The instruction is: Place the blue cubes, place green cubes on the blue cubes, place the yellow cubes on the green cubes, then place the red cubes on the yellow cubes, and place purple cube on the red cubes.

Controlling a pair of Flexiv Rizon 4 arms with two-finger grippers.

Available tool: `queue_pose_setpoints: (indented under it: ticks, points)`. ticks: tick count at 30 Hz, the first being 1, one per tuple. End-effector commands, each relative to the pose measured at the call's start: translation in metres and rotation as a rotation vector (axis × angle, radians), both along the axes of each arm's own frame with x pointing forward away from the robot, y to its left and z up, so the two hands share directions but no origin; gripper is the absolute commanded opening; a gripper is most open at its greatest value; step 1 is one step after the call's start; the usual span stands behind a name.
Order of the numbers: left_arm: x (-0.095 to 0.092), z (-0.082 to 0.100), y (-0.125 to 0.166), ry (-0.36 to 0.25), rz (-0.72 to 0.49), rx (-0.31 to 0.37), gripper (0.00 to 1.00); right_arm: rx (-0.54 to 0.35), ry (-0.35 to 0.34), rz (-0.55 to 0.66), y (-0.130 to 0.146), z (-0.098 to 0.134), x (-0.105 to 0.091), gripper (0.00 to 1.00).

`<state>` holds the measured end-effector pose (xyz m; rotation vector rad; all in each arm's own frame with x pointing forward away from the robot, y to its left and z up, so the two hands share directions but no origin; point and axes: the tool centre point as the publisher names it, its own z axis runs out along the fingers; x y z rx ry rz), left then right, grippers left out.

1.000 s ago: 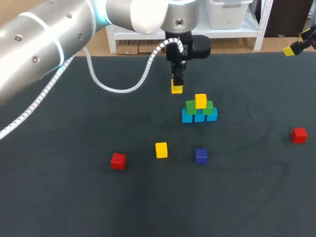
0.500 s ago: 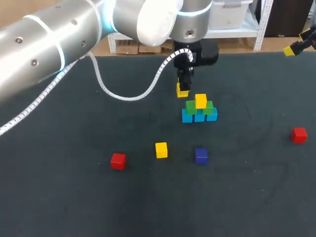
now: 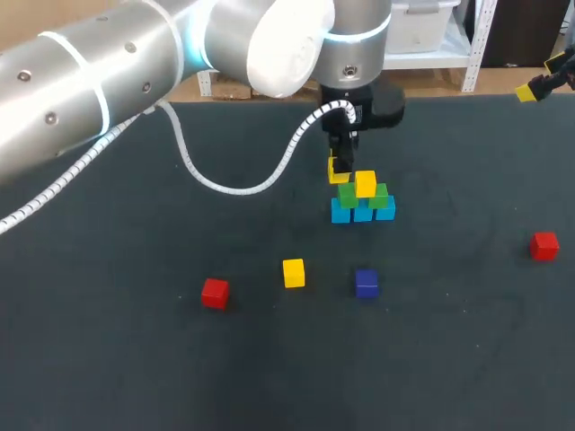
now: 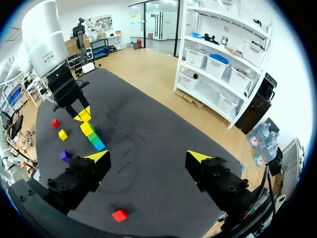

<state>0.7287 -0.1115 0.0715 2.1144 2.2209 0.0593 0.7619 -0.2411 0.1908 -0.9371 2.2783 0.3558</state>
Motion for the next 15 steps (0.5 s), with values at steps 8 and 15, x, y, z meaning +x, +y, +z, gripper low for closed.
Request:
queue_pose_setpoints:
  ticks: [8,15]
  points:
    - [-0.0118,-0.0035,-0.0027,-0.001,-0.015,-0.010,0.00,0.002,-0.001,0.002,-0.0003,-0.0004,0.0002,1.00]
    - [-0.0133,-0.0066,-0.0015,0.001,-0.010,-0.016,0.00,0.002,-0.001,0.002,-0.0003,-0.0004,0.0002,1.00]
